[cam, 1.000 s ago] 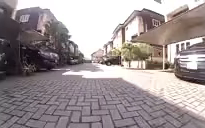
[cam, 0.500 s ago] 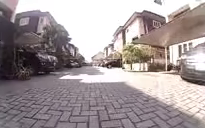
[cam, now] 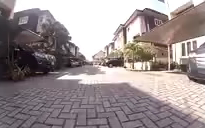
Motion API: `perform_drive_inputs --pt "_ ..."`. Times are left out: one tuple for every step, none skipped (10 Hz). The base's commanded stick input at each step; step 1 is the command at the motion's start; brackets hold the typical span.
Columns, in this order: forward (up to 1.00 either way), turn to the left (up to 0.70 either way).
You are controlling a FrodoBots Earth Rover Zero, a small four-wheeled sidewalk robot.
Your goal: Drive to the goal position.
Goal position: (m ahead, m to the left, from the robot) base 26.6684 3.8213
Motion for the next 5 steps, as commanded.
perform_drive_inputs --pt "0.69 0.03" --pt "0.69 0.03" --pt "0.69 0.03" --pt "0.69 0.03" --pt "0.69 0.03"
